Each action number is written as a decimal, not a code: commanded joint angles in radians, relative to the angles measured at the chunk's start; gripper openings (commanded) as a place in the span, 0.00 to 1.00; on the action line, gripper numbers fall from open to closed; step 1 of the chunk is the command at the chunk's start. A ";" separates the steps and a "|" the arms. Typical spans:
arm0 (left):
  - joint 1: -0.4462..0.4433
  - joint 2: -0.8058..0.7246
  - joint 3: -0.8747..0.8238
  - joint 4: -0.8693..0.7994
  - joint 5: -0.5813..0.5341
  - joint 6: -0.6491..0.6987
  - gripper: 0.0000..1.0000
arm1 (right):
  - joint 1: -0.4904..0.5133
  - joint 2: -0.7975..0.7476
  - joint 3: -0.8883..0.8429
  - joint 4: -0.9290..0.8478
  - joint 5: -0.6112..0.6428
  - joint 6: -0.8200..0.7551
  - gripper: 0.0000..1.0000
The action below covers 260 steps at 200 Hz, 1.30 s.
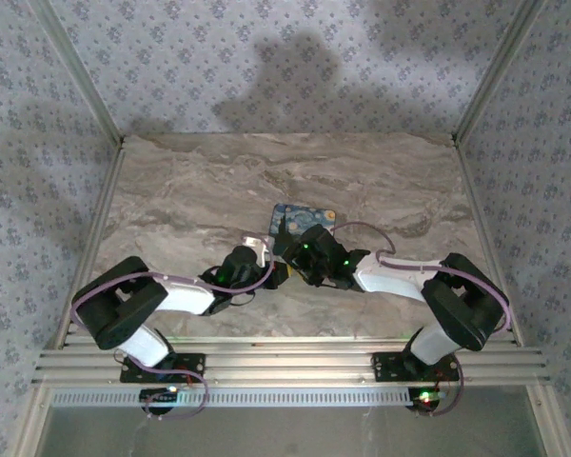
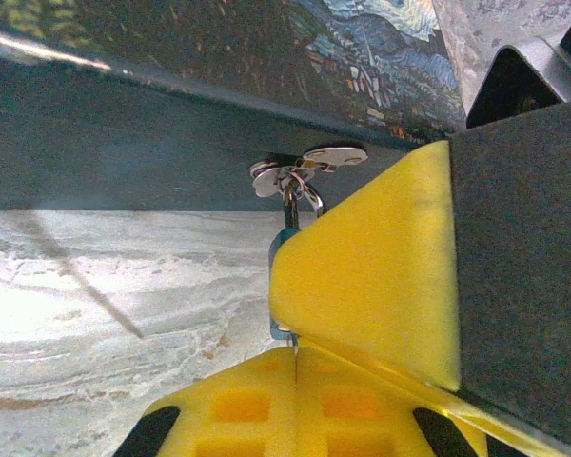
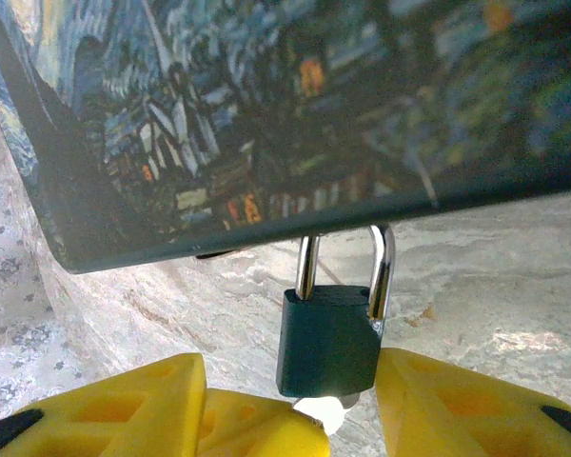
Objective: Unlock the padlock with the key
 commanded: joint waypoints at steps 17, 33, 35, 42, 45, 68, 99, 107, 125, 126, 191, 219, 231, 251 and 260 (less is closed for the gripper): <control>0.007 0.008 0.001 0.120 0.028 -0.035 0.00 | 0.003 0.044 -0.018 0.011 0.017 0.016 0.50; 0.006 0.006 0.001 0.119 0.028 -0.036 0.00 | 0.004 0.053 -0.019 0.013 0.015 0.017 0.53; 0.006 0.005 0.001 0.119 0.028 -0.036 0.00 | 0.004 0.053 -0.019 0.012 0.015 0.017 0.54; 0.005 0.005 0.002 0.118 0.028 -0.036 0.00 | 0.005 0.054 -0.021 0.012 0.015 0.019 0.54; 0.007 0.004 0.000 0.118 0.028 -0.036 0.00 | 0.005 0.054 -0.023 0.012 0.016 0.018 0.54; 0.007 0.003 0.001 0.118 0.028 -0.036 0.00 | 0.004 0.050 -0.034 0.012 0.027 0.021 0.50; 0.007 0.003 0.001 0.111 0.033 -0.033 0.00 | 0.002 0.047 -0.036 0.013 0.036 0.020 0.35; 0.007 0.003 0.001 0.107 0.034 -0.029 0.00 | 0.002 0.048 -0.036 0.013 0.034 0.018 0.31; 0.007 0.003 0.001 0.103 0.036 -0.024 0.00 | 0.001 0.047 -0.037 0.012 0.032 0.016 0.24; 0.007 0.003 0.001 0.103 0.036 -0.023 0.00 | 0.001 0.047 -0.037 0.011 0.032 0.017 0.23; 0.006 -0.001 0.013 0.063 0.043 0.000 0.00 | 0.002 0.038 -0.031 -0.014 0.022 0.007 0.11; 0.007 -0.025 0.017 0.020 0.040 0.016 0.14 | -0.003 0.022 -0.001 -0.105 0.014 -0.049 0.06; 0.006 -0.043 0.017 -0.008 0.035 0.028 0.27 | -0.008 0.014 0.009 -0.138 0.007 -0.081 0.04; 0.007 -0.081 0.017 -0.067 0.019 0.051 0.38 | -0.016 0.012 0.035 -0.204 -0.018 -0.156 0.00; 0.007 -0.102 0.016 -0.097 0.008 0.063 0.39 | -0.017 0.014 0.052 -0.239 -0.024 -0.193 0.00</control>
